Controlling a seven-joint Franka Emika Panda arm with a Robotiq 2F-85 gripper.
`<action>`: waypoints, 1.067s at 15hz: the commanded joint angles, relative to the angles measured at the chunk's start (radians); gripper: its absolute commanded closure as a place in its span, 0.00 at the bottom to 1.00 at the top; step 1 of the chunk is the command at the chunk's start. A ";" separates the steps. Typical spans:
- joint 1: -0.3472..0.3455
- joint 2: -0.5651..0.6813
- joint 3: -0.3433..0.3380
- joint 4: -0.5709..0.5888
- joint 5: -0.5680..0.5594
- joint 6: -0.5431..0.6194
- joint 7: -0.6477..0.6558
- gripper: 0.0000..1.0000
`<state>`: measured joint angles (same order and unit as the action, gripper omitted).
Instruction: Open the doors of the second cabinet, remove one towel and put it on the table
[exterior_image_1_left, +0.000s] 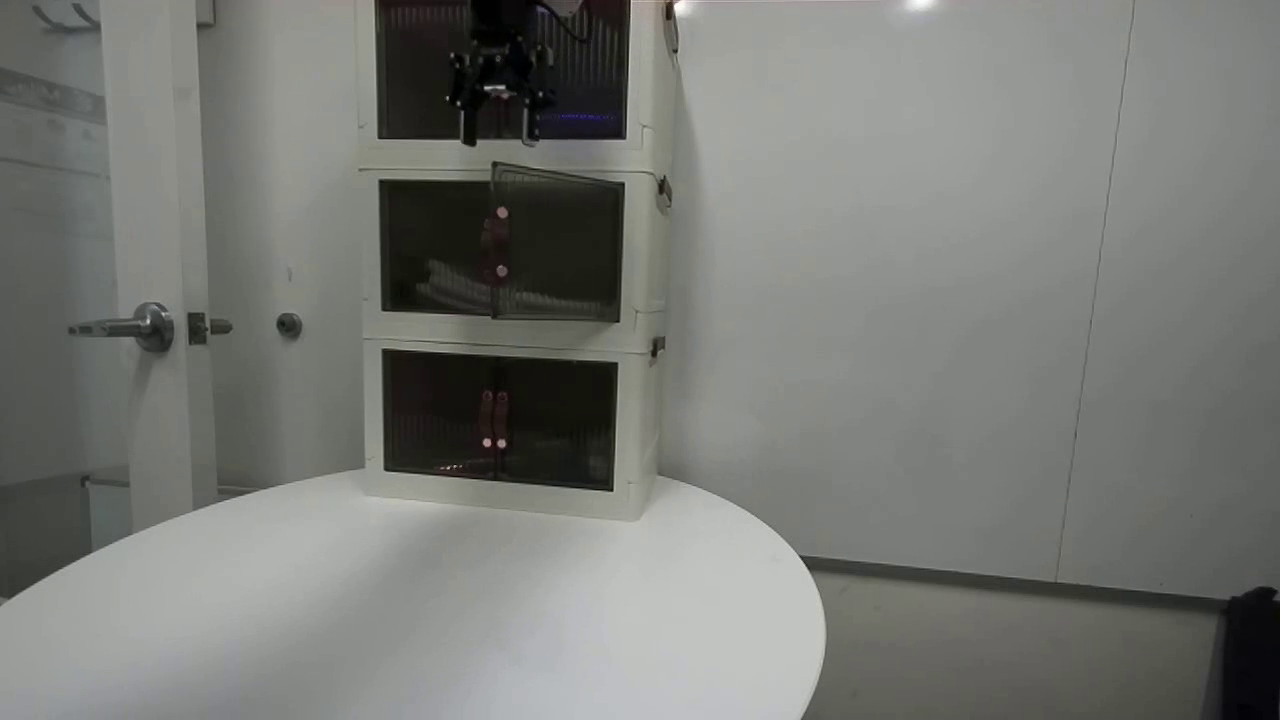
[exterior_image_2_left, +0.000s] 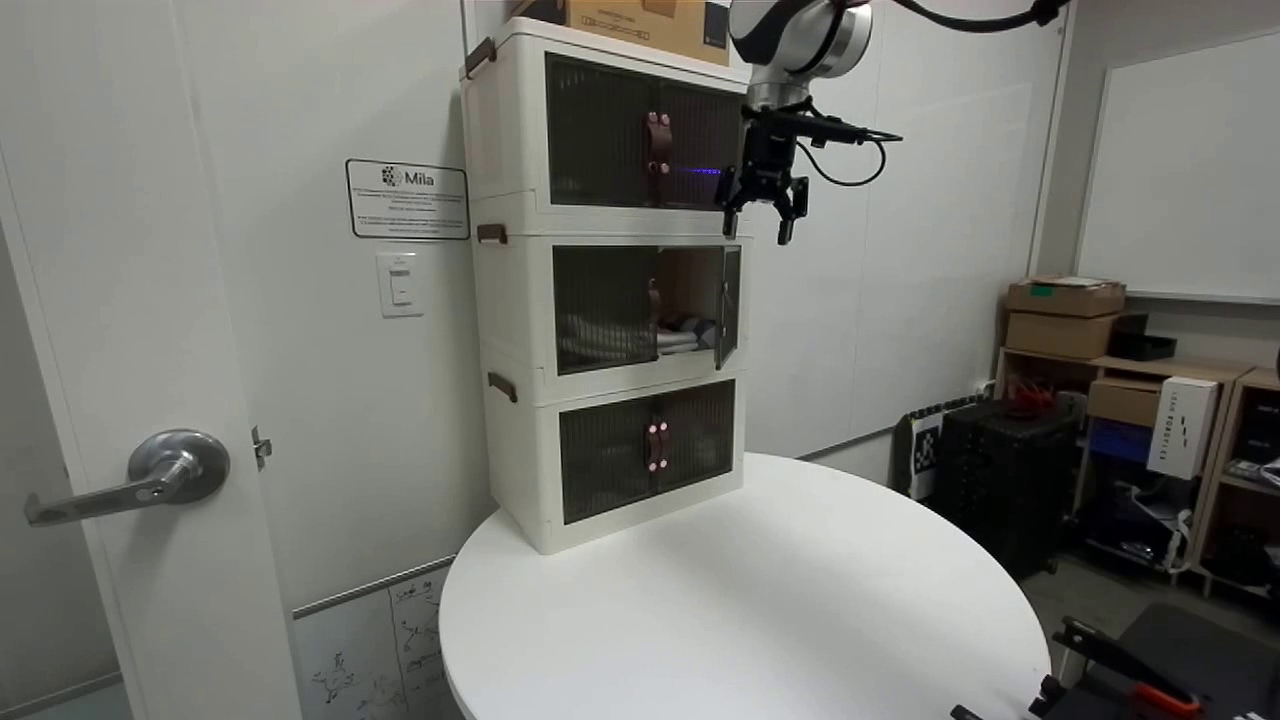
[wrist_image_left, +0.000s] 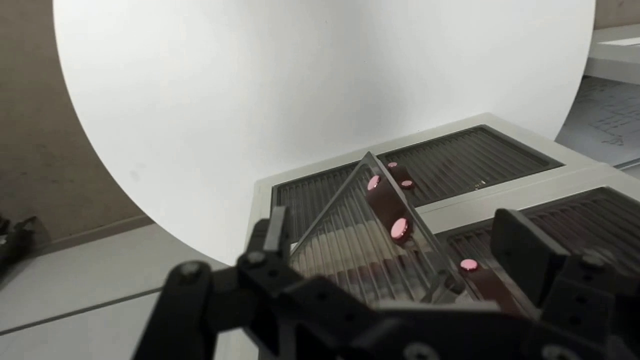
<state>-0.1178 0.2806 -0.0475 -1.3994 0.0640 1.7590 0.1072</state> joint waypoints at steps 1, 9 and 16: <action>0.032 0.034 -0.020 0.068 -0.033 -0.015 0.109 0.00; 0.004 0.124 -0.015 0.182 0.060 -0.033 0.138 0.00; -0.023 0.236 -0.027 0.306 0.093 -0.025 0.149 0.00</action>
<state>-0.1351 0.4583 -0.0633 -1.1885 0.1431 1.7556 0.2377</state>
